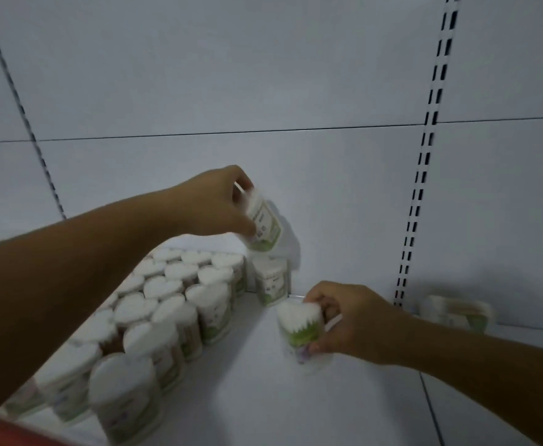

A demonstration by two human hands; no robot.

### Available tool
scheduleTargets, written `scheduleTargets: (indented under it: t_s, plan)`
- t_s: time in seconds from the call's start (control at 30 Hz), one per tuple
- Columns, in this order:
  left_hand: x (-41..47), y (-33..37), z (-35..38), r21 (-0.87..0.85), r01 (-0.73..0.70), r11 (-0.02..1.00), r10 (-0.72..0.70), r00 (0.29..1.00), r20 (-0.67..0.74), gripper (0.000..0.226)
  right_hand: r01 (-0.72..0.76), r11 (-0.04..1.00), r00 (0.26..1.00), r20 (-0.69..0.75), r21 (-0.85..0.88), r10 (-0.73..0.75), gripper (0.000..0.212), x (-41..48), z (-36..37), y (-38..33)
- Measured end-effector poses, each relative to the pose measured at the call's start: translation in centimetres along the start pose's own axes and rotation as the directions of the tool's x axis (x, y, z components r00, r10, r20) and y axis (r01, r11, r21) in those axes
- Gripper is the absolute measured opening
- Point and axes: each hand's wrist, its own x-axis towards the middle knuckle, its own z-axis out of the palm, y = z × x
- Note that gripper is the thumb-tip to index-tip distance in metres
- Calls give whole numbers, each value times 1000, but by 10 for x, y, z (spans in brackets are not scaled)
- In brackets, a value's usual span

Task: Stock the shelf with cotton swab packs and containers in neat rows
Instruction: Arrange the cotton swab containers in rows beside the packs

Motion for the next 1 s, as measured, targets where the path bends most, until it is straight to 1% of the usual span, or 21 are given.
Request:
scheduleTargets:
  t_s: [0.07, 0.1, 0.17, 0.27, 0.33, 0.37, 0.43, 0.47, 0.53, 0.57, 0.6, 0.63, 0.7, 0.73, 0.77, 0.8, 0.83, 0.87, 0.9, 0.93, 1.0]
  plan:
    - [1, -14, -7, 19, -34, 999, 34, 999, -10, 54, 109, 994, 991, -75, -30, -111, 50, 15, 25, -3]
    - [0, -19, -9, 49, -58, 997, 58, 998, -8, 56, 132, 990, 984, -116, -51, -137, 50, 24, 32, -3]
    - [-7, -30, -12, 93, -104, 990, 102, 994, 30, 61, 115, 991, 974, -188, -75, -127, 51, 41, 42, -6]
    - [-21, -40, -4, 111, -205, 972, 179, 961, 210, 70, 5, 1000, 969, -246, 0, -5, 52, 58, 45, -12]
    - [-26, -43, 15, 176, -293, 940, 232, 925, 300, 77, -59, 998, 959, -279, -8, 54, 43, 55, 31, -6]
    - [-27, -43, 28, 230, -340, 912, 259, 912, 320, 77, -83, 995, 958, -281, -61, 62, 39, 48, 18, 0]
    - [-28, -45, 52, 340, -429, 837, 320, 887, 332, 72, -140, 959, 958, -278, -245, 69, 34, 26, -17, 22]
    - [-28, -47, 62, 385, -464, 798, 346, 875, 339, 68, -213, 912, 956, -265, -351, 121, 35, 11, -37, 34]
    - [-26, -55, 75, 443, -503, 742, 357, 856, 373, 62, -384, 774, 924, -205, -504, 324, 48, -19, -68, 60]
    - [-25, -60, 78, 448, -500, 741, 344, 856, 387, 61, -425, 724, 897, -147, -543, 416, 55, -33, -78, 71]
    - [-24, -64, 80, 446, -493, 747, 329, 857, 397, 62, -437, 704, 879, -100, -560, 466, 58, -44, -83, 77]
    - [-21, -66, 82, 448, -496, 744, 329, 855, 401, 66, -438, 709, 875, -80, -552, 478, 56, -53, -86, 82]
    - [-18, -63, 80, 428, -519, 740, 361, 843, 399, 80, -438, 735, 887, -117, -518, 446, 46, -65, -88, 85]
    - [-18, -57, 79, 365, -522, 771, 390, 840, 378, 86, -451, 741, 887, -158, -498, 434, 40, -67, -87, 83]
    - [-17, -49, 78, 266, -504, 822, 411, 848, 334, 87, -473, 765, 880, -196, -438, 432, 35, -68, -88, 80]
    - [-16, -38, 77, 142, -485, 863, 436, 857, 273, 85, -504, 815, 863, -214, -286, 458, 31, -68, -89, 72]
    - [-16, -26, 77, 30, -474, 880, 456, 862, 221, 84, -508, 860, 849, -192, -48, 491, 30, -68, -89, 60]
    - [-16, -9, 79, -68, -467, 882, 471, 859, 200, 84, -468, 863, 857, -140, 189, 496, 30, -69, -89, 45]
    - [-17, 10, 82, -159, -448, 880, 474, 856, 206, 84, -410, 838, 878, -92, 361, 469, 32, -69, -89, 30]
    - [-16, 30, 87, -240, -420, 875, 473, 850, 234, 87, -357, 817, 900, -67, 452, 430, 34, -72, -89, 15]
    - [-13, 70, 100, -360, -360, 861, 474, 825, 309, 93, -271, 813, 932, -72, 516, 356, 39, -83, -91, -9]
